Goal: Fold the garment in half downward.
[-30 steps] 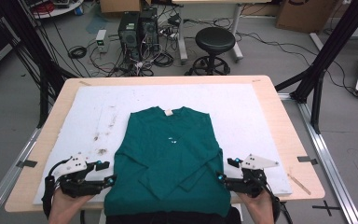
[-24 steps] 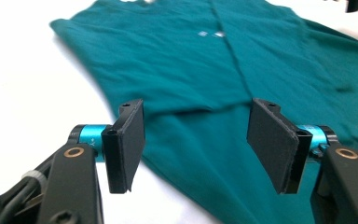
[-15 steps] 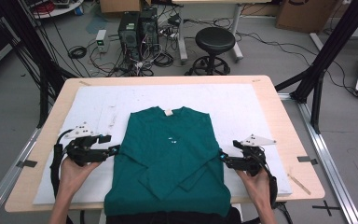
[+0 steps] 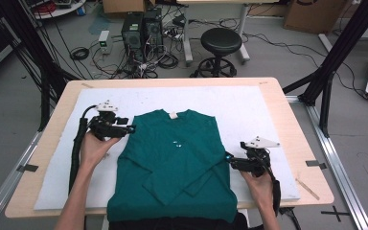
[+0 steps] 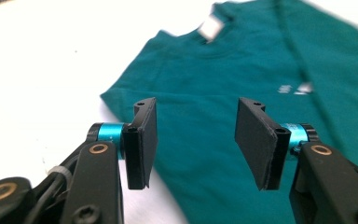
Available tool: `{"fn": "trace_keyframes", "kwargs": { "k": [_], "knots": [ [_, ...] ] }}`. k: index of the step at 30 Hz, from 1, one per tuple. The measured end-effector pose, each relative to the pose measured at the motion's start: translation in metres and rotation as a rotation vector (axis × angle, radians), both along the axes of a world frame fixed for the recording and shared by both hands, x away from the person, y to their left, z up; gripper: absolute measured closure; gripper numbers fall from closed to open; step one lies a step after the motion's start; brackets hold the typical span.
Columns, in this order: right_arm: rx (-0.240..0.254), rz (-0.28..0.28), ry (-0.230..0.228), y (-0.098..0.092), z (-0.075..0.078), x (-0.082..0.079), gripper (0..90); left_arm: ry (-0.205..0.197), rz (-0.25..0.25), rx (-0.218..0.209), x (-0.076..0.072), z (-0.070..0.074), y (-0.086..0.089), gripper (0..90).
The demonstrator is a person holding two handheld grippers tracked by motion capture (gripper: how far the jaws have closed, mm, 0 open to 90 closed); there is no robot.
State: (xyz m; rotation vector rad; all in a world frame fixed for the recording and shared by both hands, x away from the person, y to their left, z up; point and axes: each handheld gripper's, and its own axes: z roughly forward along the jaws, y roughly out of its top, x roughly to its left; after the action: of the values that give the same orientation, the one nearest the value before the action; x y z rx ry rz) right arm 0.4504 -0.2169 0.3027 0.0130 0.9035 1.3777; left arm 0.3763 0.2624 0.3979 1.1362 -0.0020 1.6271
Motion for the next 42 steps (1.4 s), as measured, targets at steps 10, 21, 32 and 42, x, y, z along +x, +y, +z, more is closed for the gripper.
{"fn": "trace_keyframes", "kwargs": {
  "k": [10, 21, 32, 42],
  "knots": [
    [0.006, -0.021, 0.02, 0.002, 0.001, 0.003, 26.1, 0.03, -0.066, -0.116, 0.032, 0.047, 0.006, 49.1],
    [0.003, -0.027, 0.025, 0.003, 0.002, 0.003, 26.2, 0.055, -0.052, -0.107, 0.054, 0.057, 0.001, 48.8],
    [0.004, -0.028, 0.033, 0.004, 0.002, 0.004, 27.0, 0.039, -0.003, -0.098, 0.06, 0.056, -0.003, 60.6],
    [-0.011, 0.007, 0.106, 0.001, 0.014, 0.001, 29.8, 0.045, -0.046, -0.067, 0.062, 0.055, -0.001, 81.5]
  ]
}}
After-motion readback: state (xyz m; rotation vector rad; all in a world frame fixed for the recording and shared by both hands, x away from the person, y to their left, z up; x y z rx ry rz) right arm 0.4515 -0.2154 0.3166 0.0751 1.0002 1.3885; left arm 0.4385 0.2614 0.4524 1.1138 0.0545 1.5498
